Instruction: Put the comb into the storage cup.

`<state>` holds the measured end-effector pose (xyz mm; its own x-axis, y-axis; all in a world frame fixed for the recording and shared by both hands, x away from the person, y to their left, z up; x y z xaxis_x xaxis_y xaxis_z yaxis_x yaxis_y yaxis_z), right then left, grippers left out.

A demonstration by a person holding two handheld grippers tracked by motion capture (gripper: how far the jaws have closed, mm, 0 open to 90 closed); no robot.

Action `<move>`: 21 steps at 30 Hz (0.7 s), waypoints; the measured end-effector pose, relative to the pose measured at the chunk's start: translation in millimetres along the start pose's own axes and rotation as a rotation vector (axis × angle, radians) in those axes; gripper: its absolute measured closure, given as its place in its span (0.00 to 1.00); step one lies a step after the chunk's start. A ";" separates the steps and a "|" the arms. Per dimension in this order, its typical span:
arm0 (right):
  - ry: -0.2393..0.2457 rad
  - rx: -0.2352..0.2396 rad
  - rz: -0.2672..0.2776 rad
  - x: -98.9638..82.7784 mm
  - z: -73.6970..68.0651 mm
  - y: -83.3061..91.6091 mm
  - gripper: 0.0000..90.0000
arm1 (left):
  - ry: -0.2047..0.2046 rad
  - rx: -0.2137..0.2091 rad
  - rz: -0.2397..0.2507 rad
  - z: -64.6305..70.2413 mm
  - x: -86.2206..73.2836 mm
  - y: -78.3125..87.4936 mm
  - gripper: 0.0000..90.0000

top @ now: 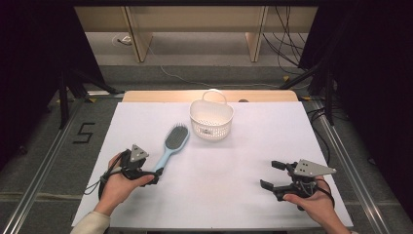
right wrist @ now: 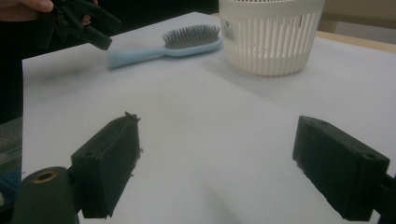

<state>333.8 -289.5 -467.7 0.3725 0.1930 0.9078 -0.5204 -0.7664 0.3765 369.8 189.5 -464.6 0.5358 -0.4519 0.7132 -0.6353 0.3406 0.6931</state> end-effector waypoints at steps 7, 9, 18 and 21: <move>0.000 -0.005 0.010 0.6 0.2 0.8 0.18 | 0.002 -0.024 -0.070 -2.1 18.6 -11.0 0.15; -0.002 -0.007 0.012 0.9 0.2 1.2 0.18 | 0.002 -0.025 -0.085 -2.8 22.5 -14.9 0.15; -0.003 -0.014 0.014 0.9 0.9 1.5 0.18 | 0.013 -0.021 -0.151 -6.3 33.5 -31.7 0.17; -0.007 -0.017 0.020 1.3 1.2 2.3 0.18 | 0.019 -0.026 -0.166 -7.2 37.5 -37.2 0.18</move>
<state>334.0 -291.8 -465.9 0.3676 0.1733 0.9137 -0.5403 -0.7598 0.3615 417.5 165.8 -462.8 0.6430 -0.4881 0.5902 -0.5228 0.2835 0.8039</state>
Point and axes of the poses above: each handheld gripper's, and its own axes: y roughly backward along the jaws, x roughly out of its top, z roughly to its right, the point moved 1 cm from there along -y, roughly forward along the jaws, and after that the axes turned 5 degrees about -y, right-handed, at the moved point
